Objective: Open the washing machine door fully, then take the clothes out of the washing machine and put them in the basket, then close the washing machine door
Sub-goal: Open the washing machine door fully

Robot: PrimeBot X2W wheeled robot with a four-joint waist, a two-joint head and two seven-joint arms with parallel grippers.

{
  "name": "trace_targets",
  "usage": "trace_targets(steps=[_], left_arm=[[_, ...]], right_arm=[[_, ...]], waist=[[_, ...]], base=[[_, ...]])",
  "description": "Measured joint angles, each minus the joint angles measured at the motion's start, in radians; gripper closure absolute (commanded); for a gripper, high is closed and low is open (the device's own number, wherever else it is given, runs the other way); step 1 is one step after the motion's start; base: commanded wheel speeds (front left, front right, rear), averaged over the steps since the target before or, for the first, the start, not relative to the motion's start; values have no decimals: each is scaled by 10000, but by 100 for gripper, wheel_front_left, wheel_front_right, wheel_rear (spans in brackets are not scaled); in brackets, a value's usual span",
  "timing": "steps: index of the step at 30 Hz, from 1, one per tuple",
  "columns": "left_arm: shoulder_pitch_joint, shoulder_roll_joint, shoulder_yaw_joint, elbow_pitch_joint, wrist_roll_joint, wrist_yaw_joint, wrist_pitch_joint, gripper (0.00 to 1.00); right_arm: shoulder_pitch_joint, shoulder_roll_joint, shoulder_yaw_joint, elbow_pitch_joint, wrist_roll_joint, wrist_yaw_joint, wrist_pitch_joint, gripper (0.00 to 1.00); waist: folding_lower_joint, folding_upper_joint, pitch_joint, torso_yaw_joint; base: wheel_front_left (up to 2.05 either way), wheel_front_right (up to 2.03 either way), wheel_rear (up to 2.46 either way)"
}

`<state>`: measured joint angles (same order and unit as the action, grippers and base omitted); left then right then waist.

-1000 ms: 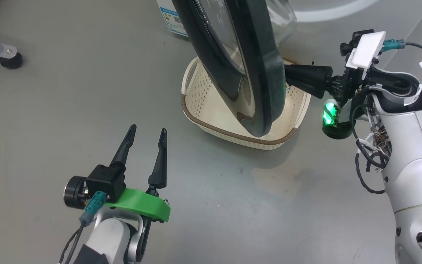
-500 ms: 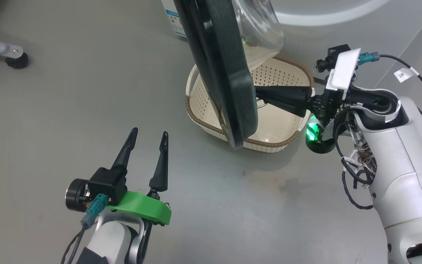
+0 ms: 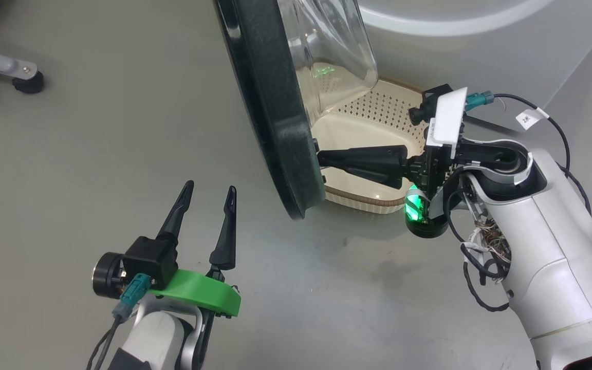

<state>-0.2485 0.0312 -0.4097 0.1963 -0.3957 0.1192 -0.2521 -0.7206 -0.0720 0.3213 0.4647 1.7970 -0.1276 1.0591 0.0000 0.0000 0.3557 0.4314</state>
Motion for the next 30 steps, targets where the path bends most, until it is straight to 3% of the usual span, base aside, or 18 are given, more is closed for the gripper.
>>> trace_targets(steps=[12,17,21,30], left_arm=[[17,8,259,44,2,0,0,0],[18,4,435,136,123,0,0,0],[20,8,583,238,217,0,0,0],[52,12,1137,460,656,0,0,0]], right_arm=[[153,21,301,-504,31,0,-1106,100],[155,-10,176,-798,-583,40,-1707,100],[184,-487,529,-1011,-1848,606,-2330,100],[764,-2125,1338,-1547,-5189,2293,-4232,100]], waist=[[0,0,-174,-98],[0,0,-421,-297],[0,0,-644,-557],[0,0,-1276,-1329]], base=[[0,0,0],[0,0,0],[0,0,0],[0,0,0]])
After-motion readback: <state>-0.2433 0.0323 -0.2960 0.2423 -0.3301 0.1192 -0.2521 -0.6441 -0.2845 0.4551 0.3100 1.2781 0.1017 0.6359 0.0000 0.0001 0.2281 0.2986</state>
